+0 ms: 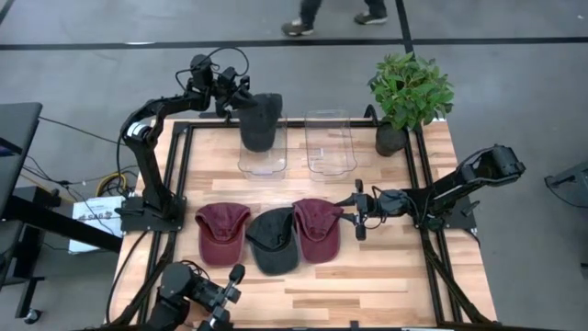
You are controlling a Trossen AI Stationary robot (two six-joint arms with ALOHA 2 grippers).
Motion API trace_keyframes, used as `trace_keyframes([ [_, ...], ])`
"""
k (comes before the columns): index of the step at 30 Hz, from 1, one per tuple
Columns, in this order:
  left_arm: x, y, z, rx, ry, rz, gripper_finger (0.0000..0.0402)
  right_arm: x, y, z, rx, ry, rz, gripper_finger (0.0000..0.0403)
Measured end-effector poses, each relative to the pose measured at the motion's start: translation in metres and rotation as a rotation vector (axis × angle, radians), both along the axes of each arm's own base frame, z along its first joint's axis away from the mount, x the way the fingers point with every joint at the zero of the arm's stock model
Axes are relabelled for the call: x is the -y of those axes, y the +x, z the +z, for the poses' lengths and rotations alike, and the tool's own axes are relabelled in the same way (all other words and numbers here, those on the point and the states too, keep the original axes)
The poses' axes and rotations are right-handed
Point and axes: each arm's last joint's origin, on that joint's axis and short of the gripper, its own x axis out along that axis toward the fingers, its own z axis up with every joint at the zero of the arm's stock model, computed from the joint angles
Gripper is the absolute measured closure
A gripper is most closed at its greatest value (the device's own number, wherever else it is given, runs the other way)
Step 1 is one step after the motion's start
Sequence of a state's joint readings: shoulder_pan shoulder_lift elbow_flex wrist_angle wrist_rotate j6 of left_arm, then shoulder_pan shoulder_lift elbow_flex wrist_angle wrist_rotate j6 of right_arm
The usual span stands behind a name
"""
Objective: Pick & Place hat
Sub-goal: Put the right black cap into the left transparent bin
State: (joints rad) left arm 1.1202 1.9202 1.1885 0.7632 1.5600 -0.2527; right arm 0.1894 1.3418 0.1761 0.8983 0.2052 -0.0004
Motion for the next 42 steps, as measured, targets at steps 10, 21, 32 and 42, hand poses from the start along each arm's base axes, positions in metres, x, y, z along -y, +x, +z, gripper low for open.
trace_keyframes([
  [10,0.006,0.003,-0.008,-0.010,-0.020,-0.023,0.0308,0.000,0.000,0.000,-0.001,0.004,0.004,0.0285],
  [21,0.007,-0.007,-0.020,-0.007,-0.013,-0.002,0.0320,-0.001,0.000,0.000,-0.003,0.007,0.025,0.0285],
  [32,0.003,-0.013,-0.021,-0.015,-0.032,0.028,0.0315,-0.001,0.000,0.000,-0.004,0.013,0.047,0.0285],
  [42,-0.003,-0.022,-0.022,-0.040,-0.086,0.083,0.0254,-0.001,0.000,-0.001,-0.007,0.013,0.049,0.0285],
])
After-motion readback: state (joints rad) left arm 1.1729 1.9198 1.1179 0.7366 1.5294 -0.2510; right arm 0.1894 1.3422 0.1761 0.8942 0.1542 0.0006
